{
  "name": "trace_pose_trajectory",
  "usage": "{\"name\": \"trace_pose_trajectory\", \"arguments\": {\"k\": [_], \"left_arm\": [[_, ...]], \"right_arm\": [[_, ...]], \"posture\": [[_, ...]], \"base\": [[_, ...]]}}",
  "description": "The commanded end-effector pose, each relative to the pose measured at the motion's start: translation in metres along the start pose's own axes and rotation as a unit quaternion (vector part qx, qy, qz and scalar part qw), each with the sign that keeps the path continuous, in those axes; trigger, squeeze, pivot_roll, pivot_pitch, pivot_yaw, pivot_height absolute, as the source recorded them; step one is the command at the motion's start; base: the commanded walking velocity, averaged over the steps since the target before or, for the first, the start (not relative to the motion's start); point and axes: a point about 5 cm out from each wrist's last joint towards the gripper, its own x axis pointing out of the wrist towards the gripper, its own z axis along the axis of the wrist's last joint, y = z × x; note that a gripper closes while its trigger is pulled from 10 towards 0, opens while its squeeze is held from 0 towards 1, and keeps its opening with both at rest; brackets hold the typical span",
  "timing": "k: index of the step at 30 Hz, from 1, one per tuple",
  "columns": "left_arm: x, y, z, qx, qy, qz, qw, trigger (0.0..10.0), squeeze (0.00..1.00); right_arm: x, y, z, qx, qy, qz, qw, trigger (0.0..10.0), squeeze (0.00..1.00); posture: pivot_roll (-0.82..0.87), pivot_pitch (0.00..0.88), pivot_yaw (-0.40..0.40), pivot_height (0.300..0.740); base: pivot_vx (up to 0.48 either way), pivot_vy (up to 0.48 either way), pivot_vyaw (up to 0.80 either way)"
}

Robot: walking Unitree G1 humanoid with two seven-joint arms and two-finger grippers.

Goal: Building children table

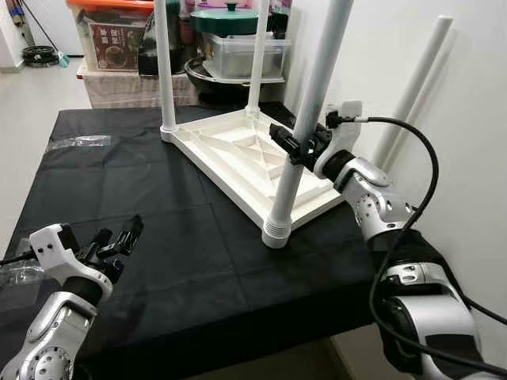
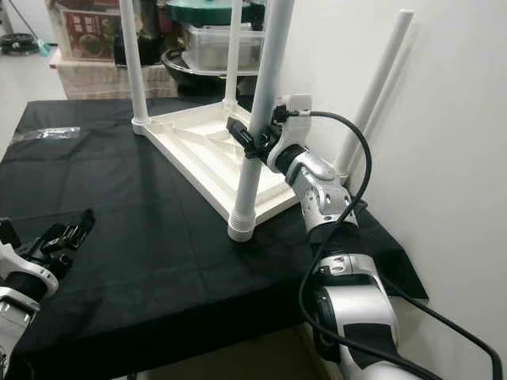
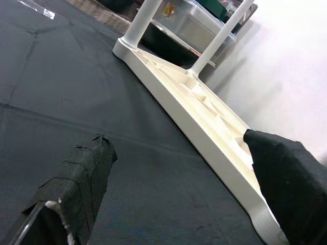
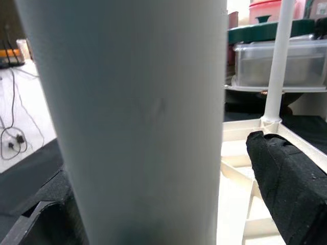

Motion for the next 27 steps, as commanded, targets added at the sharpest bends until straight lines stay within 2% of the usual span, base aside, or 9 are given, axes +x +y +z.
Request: {"name": "trace_pose_trajectory", "arguments": {"k": [1, 9, 13, 14, 15, 19, 20, 22, 27], "left_arm": [[0.0, 0.001, -0.002, 0.005, 0.009, -0.002, 1.0, 10.0, 0.0], [0.001, 0.001, 0.0, 0.008, 0.01, -0.005, 1.0, 10.0, 0.0], [0.001, 0.001, 0.0, 0.009, 0.01, -0.006, 1.0, 10.0, 0.0], [0.001, 0.0, 0.0, 0.009, 0.011, -0.006, 1.0, 10.0, 0.0], [0.001, 0.0, 0.0, 0.009, 0.011, -0.006, 1.0, 10.0, 0.0], [0.0, 0.0, 0.0, 0.01, 0.011, -0.005, 1.0, 10.0, 0.0], [0.0, 0.001, 0.0, 0.01, 0.011, -0.005, 1.0, 10.0, 0.0], [0.0, 0.001, 0.0, 0.01, 0.011, -0.005, 1.0, 10.0, 0.0], [-0.001, 0.0, -0.001, 0.01, 0.012, -0.006, 1.0, 10.0, 0.0]], "right_arm": [[0.0, -0.001, 0.002, -0.011, -0.002, 0.006, 1.0, 10.0, 0.0], [-0.001, -0.003, -0.001, -0.021, 0.006, 0.053, 0.998, 10.0, 0.0], [-0.001, -0.004, -0.001, -0.025, 0.009, 0.068, 0.997, 9.1, 0.0], [-0.001, -0.005, -0.002, -0.029, 0.013, 0.073, 0.997, 8.4, 0.0], [-0.001, -0.006, -0.003, -0.032, 0.018, 0.077, 0.996, 5.8, 0.0], [-0.002, -0.007, -0.005, -0.037, 0.025, 0.08, 0.996, 5.5, 0.0], [-0.002, -0.009, -0.005, -0.039, 0.027, 0.08, 0.996, 1.1, 0.0], [-0.002, -0.01, -0.005, -0.041, 0.028, 0.08, 0.996, 0.0, 0.0], [-0.004, -0.013, -0.006, -0.043, 0.031, 0.08, 0.995, 0.0, 0.0]], "posture": [[0.0, 0.0, -0.088, 0.74], [0.0, 0.0, -0.087, 0.74], [0.01, 0.0, -0.087, 0.74], [0.01, 0.0, -0.089, 0.74], [0.01, 0.0, -0.09, 0.74], [0.01, 0.0, -0.09, 0.74], [0.01, 0.0, -0.092, 0.74], [0.01, 0.0, -0.092, 0.74], [0.01, 0.0, -0.093, 0.74]], "base": [[0.0, 0.0, 0.0], [0.0, 0.0, 0.0], [0.0, 0.0, 0.0], [0.0, 0.0, 0.0], [0.0, 0.0, 0.0], [0.0, 0.0, 0.0], [0.0, 0.0, 0.0], [0.0, 0.0, 0.0], [0.0, 0.0, 0.0]]}}
